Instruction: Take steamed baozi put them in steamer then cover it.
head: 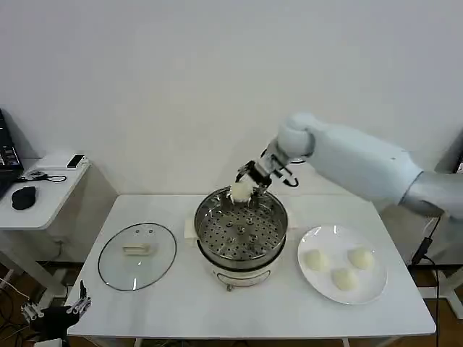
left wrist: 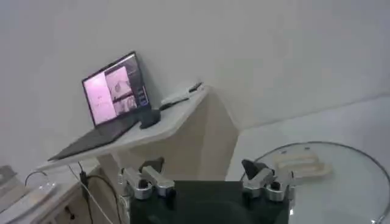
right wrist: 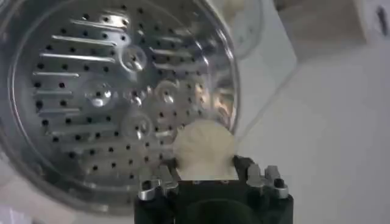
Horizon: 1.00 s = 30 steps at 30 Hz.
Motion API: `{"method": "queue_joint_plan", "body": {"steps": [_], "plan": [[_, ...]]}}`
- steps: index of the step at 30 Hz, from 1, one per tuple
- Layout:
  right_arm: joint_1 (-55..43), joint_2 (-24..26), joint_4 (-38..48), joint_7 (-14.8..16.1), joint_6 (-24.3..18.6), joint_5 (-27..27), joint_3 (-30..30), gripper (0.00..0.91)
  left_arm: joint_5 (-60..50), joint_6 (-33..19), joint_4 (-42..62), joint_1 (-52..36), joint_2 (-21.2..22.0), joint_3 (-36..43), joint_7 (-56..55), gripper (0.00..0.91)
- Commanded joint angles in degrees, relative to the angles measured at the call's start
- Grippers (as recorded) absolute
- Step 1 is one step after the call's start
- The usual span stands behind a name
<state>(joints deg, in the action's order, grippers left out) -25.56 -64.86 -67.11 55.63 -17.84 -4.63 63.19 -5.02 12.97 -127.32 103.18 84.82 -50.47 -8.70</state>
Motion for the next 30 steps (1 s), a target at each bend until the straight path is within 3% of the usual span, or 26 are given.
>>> {"method": "queue_joint_plan", "body": {"steps": [1, 8, 24, 27, 30], "plan": [[1.59, -4.73, 2.29, -2.95, -10.13, -10.75, 4.03, 0.655, 0.19, -0.05, 0.71, -0.28, 0.10, -0.52, -0.01, 0.907], [4.46, -8.08, 9.23, -7.12, -15.18, -23.62, 0.89, 0.655, 0.50, 0.00, 0.73, -0.36, 0.01, -1.08, 0.00, 0.907], [6.32, -9.67, 13.05, -8.92, -16.94, -26.24, -0.23, 0.665, 0.70, -0.04, 0.53, -0.21, 0.09, -1.49, -0.02, 0.907], [6.52, -9.73, 13.52, -9.05, -17.07, -26.22, -0.33, 0.897, 0.70, -0.04, 0.61, -0.22, 0.10, -1.50, -0.02, 0.907], [6.44, -9.45, 13.04, -9.02, -17.04, -26.42, -0.38, 0.907, 0.70, -0.02, 0.73, -0.33, 0.14, -1.42, -0.02, 0.907]]}}
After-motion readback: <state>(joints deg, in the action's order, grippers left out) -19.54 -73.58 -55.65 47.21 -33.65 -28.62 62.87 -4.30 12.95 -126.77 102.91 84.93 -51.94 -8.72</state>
